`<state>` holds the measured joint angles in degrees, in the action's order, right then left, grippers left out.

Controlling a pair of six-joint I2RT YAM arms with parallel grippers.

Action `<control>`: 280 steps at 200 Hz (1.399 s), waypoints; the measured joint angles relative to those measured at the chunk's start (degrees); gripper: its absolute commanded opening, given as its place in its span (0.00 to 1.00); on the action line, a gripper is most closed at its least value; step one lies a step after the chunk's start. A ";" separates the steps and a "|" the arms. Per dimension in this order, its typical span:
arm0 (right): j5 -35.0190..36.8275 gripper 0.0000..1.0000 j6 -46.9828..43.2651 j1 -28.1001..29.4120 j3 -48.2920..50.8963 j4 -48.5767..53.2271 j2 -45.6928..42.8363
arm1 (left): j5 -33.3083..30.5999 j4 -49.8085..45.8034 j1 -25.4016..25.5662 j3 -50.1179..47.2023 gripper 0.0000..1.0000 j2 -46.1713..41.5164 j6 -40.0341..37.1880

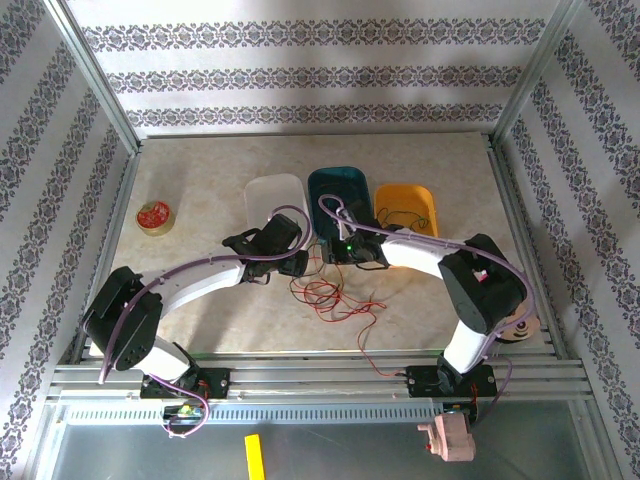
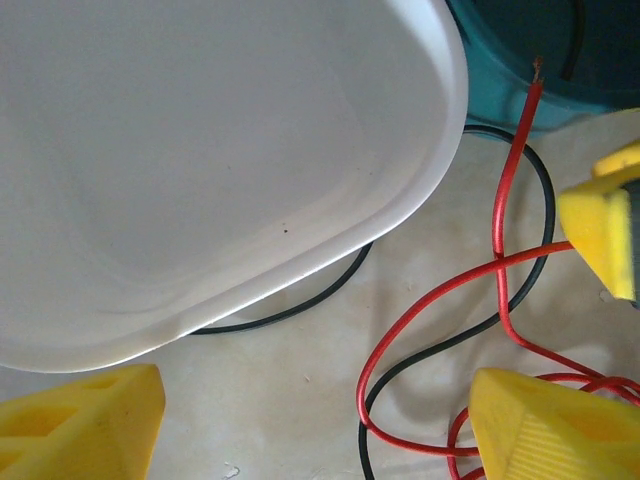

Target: Untangle the cables

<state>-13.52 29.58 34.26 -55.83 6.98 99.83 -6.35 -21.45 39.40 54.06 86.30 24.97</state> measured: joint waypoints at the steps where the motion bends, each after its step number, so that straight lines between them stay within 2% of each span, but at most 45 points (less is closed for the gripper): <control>1: -0.02 0.35 0.07 0.00 -0.07 -0.02 0.04 | 0.02 0.00 0.00 0.00 0.79 -0.02 0.00; 76: 0.02 0.28 1.90 0.31 -2.67 -1.57 4.44 | -0.17 0.00 0.00 -0.24 0.80 -0.66 0.00; 105: 0.39 0.05 2.12 1.81 -2.67 -1.68 5.49 | -0.35 0.00 0.00 -0.83 0.80 -1.70 -0.02; 132: 1.81 0.00 2.01 3.02 -1.81 -2.54 4.28 | -0.31 0.15 0.00 -0.92 0.80 -2.23 -0.02; 150: 4.98 0.00 1.68 3.78 1.18 -2.51 -0.50 | 0.33 1.11 0.00 -1.49 0.81 -2.43 -0.02; 212: 17.42 0.00 -1.09 5.01 8.68 -1.73 -27.19 | 4.44 6.25 0.00 -5.25 0.82 -4.33 -0.09; 280: 24.30 0.00 -7.10 5.01 7.67 0.09 -42.45 | 6.58 10.08 0.02 -6.45 0.82 -4.57 -0.50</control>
<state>10.79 22.48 39.27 -48.16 7.07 57.39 0.23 -11.38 39.42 47.62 81.73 24.47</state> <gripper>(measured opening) 0.046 0.816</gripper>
